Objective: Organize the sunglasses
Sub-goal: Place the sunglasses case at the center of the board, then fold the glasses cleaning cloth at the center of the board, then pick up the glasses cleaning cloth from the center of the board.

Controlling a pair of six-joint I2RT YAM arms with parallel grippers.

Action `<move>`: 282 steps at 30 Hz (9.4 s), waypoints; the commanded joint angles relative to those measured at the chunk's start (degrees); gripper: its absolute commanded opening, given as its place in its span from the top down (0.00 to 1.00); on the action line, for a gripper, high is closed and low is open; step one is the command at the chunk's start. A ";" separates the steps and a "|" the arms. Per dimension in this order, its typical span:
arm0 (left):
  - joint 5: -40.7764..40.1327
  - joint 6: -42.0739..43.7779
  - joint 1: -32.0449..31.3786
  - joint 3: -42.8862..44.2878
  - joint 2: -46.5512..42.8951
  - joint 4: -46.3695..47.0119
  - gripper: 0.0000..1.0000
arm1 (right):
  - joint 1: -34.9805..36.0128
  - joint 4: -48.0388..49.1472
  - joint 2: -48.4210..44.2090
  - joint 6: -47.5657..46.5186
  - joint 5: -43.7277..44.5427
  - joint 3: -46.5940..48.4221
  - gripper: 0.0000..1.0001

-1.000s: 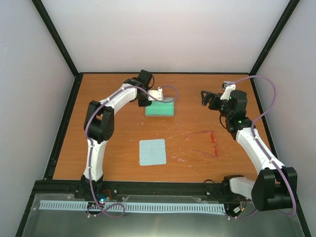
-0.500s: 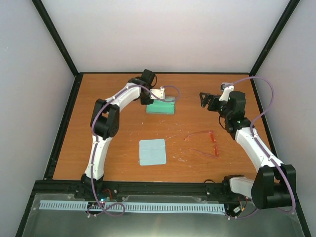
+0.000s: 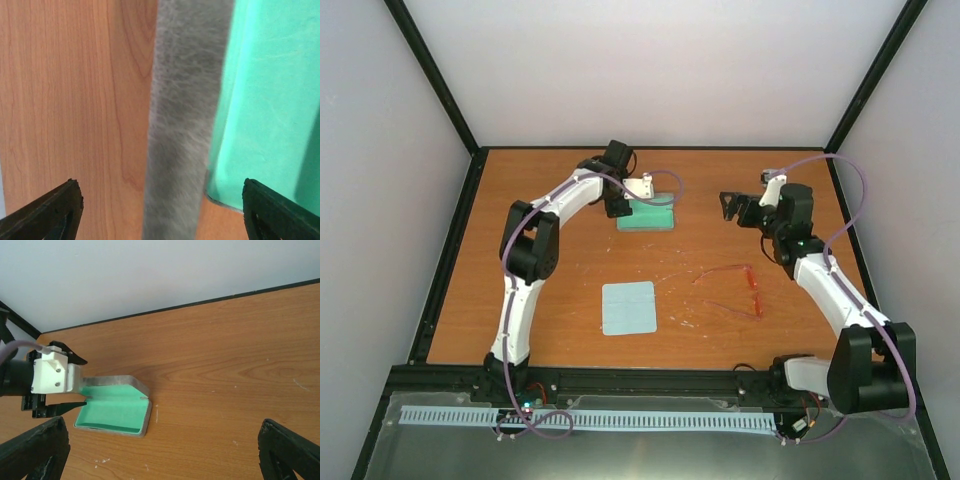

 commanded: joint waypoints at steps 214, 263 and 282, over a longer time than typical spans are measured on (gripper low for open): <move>25.16 -36.87 -7.63 -62.75 -42.93 13.81 1.00 | 38.40 -34.46 26.36 -7.19 10.72 14.03 0.97; 23.57 -40.22 -4.50 -60.18 -39.32 17.96 0.70 | 33.89 -32.55 30.90 -7.93 7.12 14.45 0.60; 23.85 -38.39 -3.79 -59.63 -37.39 16.51 0.67 | 33.88 -34.30 34.58 -8.26 5.29 15.05 0.97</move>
